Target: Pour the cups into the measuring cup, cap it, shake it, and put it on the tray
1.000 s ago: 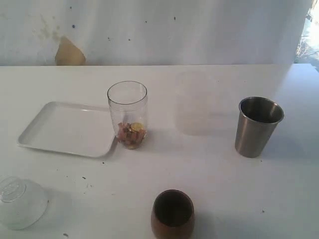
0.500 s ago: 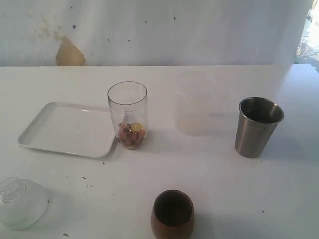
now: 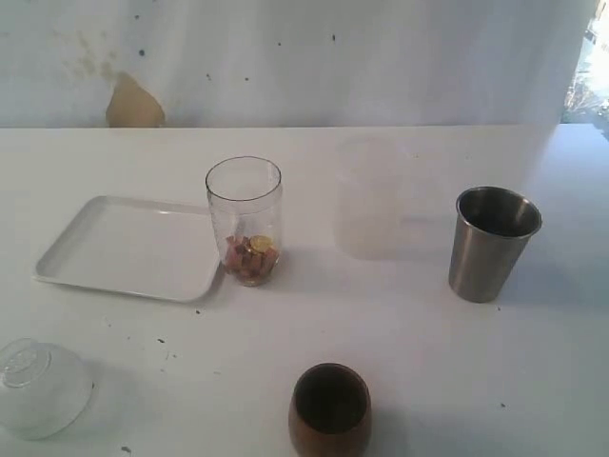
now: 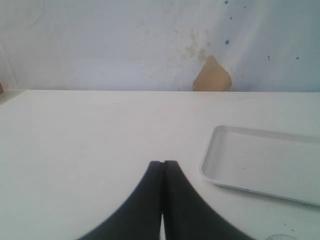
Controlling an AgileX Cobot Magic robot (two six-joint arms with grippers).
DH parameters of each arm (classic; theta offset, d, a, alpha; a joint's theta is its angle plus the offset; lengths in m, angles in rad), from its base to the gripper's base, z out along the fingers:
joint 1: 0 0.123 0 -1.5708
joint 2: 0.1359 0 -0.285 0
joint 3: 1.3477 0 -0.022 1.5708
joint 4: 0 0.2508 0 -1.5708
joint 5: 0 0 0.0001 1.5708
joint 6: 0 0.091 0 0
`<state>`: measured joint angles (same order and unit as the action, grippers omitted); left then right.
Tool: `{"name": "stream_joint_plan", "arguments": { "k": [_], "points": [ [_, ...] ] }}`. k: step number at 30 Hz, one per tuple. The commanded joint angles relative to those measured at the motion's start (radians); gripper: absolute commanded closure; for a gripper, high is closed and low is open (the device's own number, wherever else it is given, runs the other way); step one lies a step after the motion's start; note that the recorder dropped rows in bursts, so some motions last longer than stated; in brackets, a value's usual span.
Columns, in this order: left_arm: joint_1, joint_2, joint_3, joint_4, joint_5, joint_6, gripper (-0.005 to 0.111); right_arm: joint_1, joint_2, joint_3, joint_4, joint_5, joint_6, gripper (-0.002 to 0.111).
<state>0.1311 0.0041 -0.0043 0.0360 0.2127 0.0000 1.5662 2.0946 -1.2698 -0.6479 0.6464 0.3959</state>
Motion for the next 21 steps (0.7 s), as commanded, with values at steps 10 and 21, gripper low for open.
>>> {"name": "stream_joint_plan", "arguments": {
  "k": [10, 21],
  "points": [
    [-0.005, -0.004, 0.004, -0.003, -0.010, 0.000, 0.106, 0.062, 0.022, 0.003, -0.120, 0.047, 0.084, 0.087],
    [-0.005, -0.004, 0.004, -0.003, -0.010, 0.000, 0.106, 0.070, -0.100, 0.003, 0.023, -0.013, 0.003, 0.108]
  ]
}}
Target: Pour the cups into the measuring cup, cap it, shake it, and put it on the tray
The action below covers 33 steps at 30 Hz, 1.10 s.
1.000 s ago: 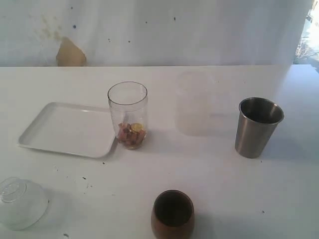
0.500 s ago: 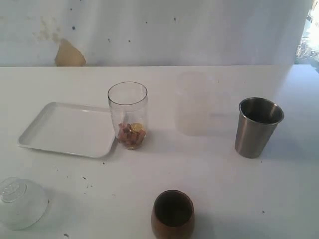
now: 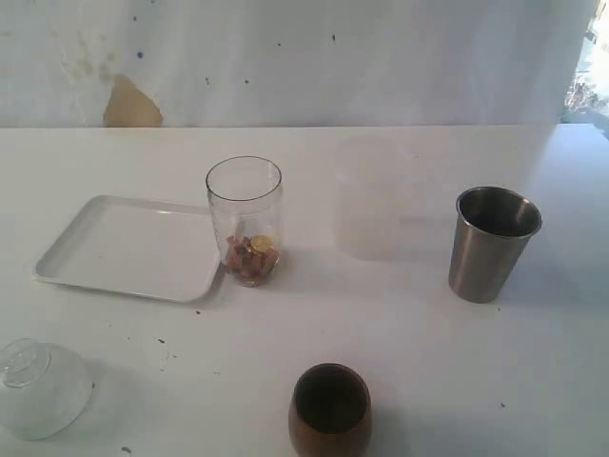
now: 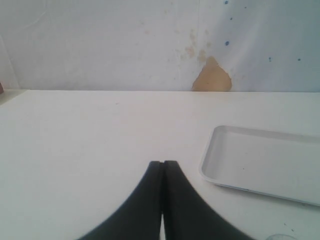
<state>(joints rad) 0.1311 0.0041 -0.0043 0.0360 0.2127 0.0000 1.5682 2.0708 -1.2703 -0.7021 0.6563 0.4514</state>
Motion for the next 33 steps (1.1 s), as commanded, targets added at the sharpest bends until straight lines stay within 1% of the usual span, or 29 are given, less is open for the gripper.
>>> {"name": "stream_joint_plan", "arguments": {
  "k": [1, 4, 12, 14, 17, 20, 25, 29, 33],
  "points": [
    [-0.005, -0.004, 0.004, -0.003, -0.010, 0.000, 0.106, 0.068, -0.093, 0.003, 0.090, -0.026, -0.057, 0.108],
    [-0.005, -0.004, 0.004, -0.003, -0.010, 0.000, 0.106, 0.062, -0.128, 0.003, 0.097, -0.026, -0.063, 0.108],
    [-0.005, -0.004, 0.004, -0.003, -0.010, 0.000, 0.106, 0.003, -0.161, 0.003, 0.097, -0.026, -0.078, 0.108],
    [-0.005, -0.004, 0.004, -0.003, -0.010, 0.000, 0.106, -0.017, -0.195, 0.003, 0.058, -0.021, -0.071, 0.108],
    [-0.005, -0.004, 0.004, -0.003, -0.010, 0.000, 0.106, -0.071, -0.271, 0.003, -0.016, 0.014, -0.014, 0.108],
    [-0.005, -0.004, 0.004, -0.003, -0.010, 0.000, 0.106, -0.153, -0.366, 0.003, -0.056, 0.047, 0.029, 0.108],
    [-0.005, -0.004, 0.004, -0.003, -0.010, 0.000, 0.106, -0.300, -0.526, 0.003, -0.062, 0.024, 0.085, 0.108],
    [-0.005, -0.004, 0.004, -0.003, -0.010, 0.000, 0.106, -0.454, -0.585, 0.003, -0.062, 0.018, 0.097, 0.108],
    [-0.005, -0.004, 0.004, -0.003, -0.010, 0.000, 0.106, -0.597, -0.582, 0.003, -0.059, -0.039, 0.111, 0.108]
  ]
}}
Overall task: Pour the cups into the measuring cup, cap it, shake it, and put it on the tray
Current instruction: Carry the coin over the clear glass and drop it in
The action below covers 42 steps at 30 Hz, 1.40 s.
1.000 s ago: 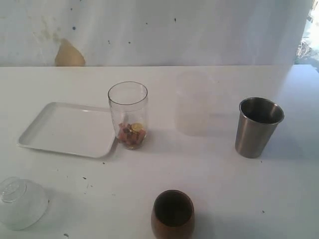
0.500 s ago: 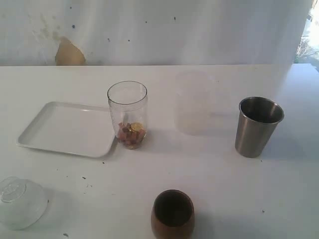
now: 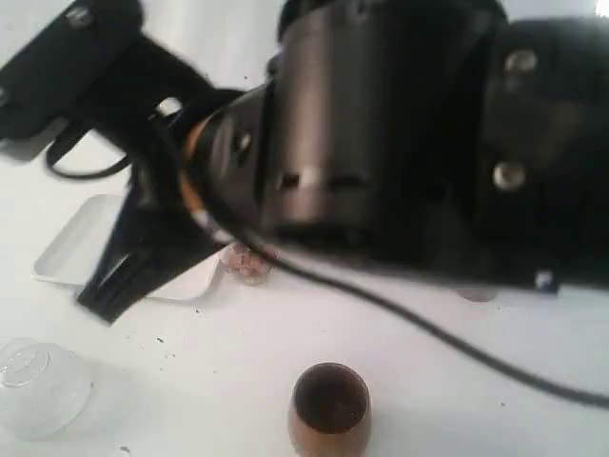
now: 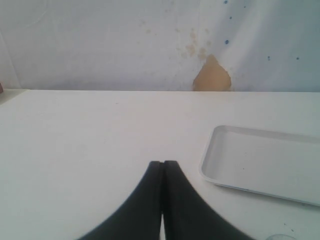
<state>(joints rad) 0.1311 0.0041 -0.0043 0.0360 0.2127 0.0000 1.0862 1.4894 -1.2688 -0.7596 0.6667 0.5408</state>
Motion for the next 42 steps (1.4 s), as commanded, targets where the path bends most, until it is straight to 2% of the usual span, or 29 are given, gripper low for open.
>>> {"name": "stream_joint_plan", "arguments": {
  "k": [1, 7, 10, 16, 24, 32, 34, 35, 36, 38, 40, 42],
  "points": [
    [-0.005, -0.004, 0.004, -0.003, -0.010, 0.000, 0.106, -0.153, 0.006, 0.002, 0.007, -0.071, 0.025, 0.108],
    [-0.005, -0.004, 0.004, -0.003, -0.010, 0.000, 0.106, -0.347, 0.062, -0.005, 0.145, -0.266, 0.011, 0.108],
    [-0.005, -0.004, 0.004, -0.003, -0.010, 0.000, 0.106, -0.401, 0.129, -0.032, 0.228, -0.282, -0.027, 0.108],
    [-0.005, -0.004, 0.004, -0.003, -0.010, 0.000, 0.106, -0.430, 0.271, -0.110, 0.365, -0.290, -0.170, 0.108],
    [-0.005, -0.004, 0.004, -0.003, -0.010, 0.000, 0.106, -0.448, 0.405, -0.226, 0.360, -0.304, -0.160, 0.108],
    [-0.005, -0.004, 0.004, -0.003, -0.010, 0.000, 0.106, -0.462, 0.425, -0.237, 0.356, -0.300, -0.125, 0.108],
    [-0.005, -0.004, 0.004, -0.003, -0.010, 0.000, 0.106, -0.462, 0.425, -0.237, 0.358, -0.290, -0.125, 0.101],
    [-0.005, -0.004, 0.004, -0.003, -0.010, 0.000, 0.106, -0.462, 0.425, -0.237, 0.362, -0.283, -0.125, 0.093],
    [-0.005, -0.004, 0.004, -0.003, -0.010, 0.000, 0.106, -0.462, 0.425, -0.237, 0.362, -0.274, -0.131, 0.086],
    [-0.005, -0.004, 0.004, -0.003, -0.010, 0.000, 0.106, -0.459, 0.425, -0.237, 0.362, -0.264, -0.152, 0.062],
    [-0.005, -0.004, 0.004, -0.003, -0.010, 0.000, 0.106, -0.459, 0.421, -0.237, 0.362, -0.245, -0.152, 0.044],
    [-0.005, -0.004, 0.004, -0.003, -0.010, 0.000, 0.106, -0.459, 0.408, -0.237, 0.362, -0.226, -0.165, 0.035]
  ]
}}
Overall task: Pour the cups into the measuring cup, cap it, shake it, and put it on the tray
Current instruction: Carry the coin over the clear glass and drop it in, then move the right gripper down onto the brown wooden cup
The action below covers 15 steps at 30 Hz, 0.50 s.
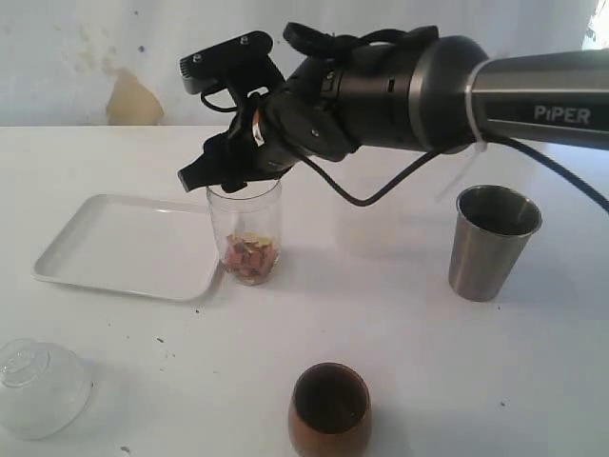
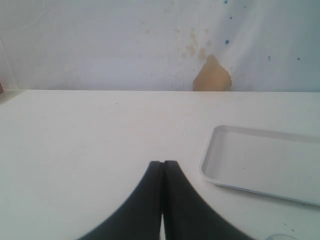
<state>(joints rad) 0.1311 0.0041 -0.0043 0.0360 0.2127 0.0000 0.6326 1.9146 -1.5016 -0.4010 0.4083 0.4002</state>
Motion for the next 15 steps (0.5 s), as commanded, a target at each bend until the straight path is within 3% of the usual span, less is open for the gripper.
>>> {"name": "stream_joint_plan", "arguments": {
  "k": [1, 9, 15],
  "points": [
    [-0.005, -0.004, 0.004, -0.003, -0.010, 0.000, 0.106, -0.005, -0.027, -0.004, 0.003, 0.042, -0.030, 0.036],
    [-0.005, -0.004, 0.004, -0.003, -0.010, 0.000, 0.106, -0.004, -0.218, -0.004, 0.003, 0.166, -0.088, 0.049],
    [-0.005, -0.004, 0.004, -0.003, -0.010, 0.000, 0.106, -0.004, -0.350, 0.020, 0.011, 0.439, -0.106, 0.052]
  ]
}}
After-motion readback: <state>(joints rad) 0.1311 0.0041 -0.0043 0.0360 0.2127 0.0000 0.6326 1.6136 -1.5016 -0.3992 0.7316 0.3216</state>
